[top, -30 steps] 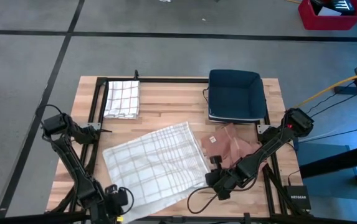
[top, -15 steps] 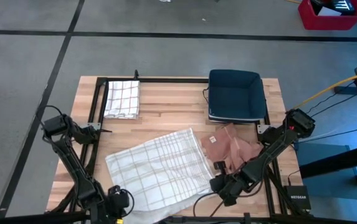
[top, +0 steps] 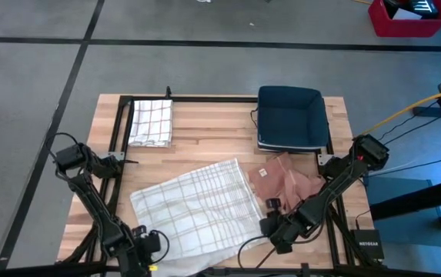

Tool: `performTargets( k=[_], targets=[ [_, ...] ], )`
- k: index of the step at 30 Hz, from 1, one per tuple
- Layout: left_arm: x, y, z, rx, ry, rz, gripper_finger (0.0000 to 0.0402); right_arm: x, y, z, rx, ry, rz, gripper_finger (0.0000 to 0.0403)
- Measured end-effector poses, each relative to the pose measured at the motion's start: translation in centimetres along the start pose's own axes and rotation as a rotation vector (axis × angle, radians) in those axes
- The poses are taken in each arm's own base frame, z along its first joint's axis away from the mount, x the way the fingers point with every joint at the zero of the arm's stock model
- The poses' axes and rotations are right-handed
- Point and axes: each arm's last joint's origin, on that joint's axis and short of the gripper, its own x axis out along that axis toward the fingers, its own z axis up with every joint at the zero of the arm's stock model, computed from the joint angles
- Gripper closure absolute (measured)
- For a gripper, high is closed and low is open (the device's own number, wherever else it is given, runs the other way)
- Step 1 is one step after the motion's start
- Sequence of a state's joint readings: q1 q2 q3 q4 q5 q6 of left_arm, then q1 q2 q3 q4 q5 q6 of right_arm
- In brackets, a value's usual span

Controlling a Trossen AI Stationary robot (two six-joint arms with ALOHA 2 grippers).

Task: Fold towel
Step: Fold the white towel on the table

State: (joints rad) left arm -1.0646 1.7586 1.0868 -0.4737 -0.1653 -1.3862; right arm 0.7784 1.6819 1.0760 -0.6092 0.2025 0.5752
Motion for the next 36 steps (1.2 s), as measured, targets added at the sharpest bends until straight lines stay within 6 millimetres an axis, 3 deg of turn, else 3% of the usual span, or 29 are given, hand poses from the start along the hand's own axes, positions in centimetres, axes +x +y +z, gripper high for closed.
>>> performTargets(
  k=[5, 10, 15, 20, 26, 30, 36],
  targets=[
    [-2.2, 0.6, 0.9, 0.034, 0.128, -0.013, 0.0260, -2.2, -0.3, 1.0, -0.031, 0.096, -0.031, 0.0222],
    [-5.6, 1.5, 2.0, 0.082, -0.128, 0.046, 0.0252, -2.8, -1.8, 3.2, -0.061, -0.029, -0.162, 0.0206],
    [-6.8, 3.5, 2.6, 0.101, -0.368, 0.265, 0.0258, -0.2, -5.3, 4.6, -0.017, -0.162, -0.207, 0.0206],
    [-5.3, 6.8, 2.6, -0.004, -0.443, 0.430, 0.0259, 3.4, -10.7, 4.6, 0.082, -0.261, -0.174, 0.0205],
    [-2.1, 10.2, 2.2, -0.136, -0.401, 0.414, 0.0259, 5.8, -15.8, 3.0, 0.139, -0.275, -0.163, 0.0205],
    [-0.9, 13.3, 2.6, -0.188, -0.322, 0.514, 0.0259, 6.4, -17.9, 1.9, 0.179, -0.267, -0.200, 0.0205],
    [-1.1, 17.5, 4.1, -0.257, -0.304, 0.746, 0.0260, 7.1, -19.7, 0.6, 0.369, -0.206, -0.235, 0.0205]
  ],
)
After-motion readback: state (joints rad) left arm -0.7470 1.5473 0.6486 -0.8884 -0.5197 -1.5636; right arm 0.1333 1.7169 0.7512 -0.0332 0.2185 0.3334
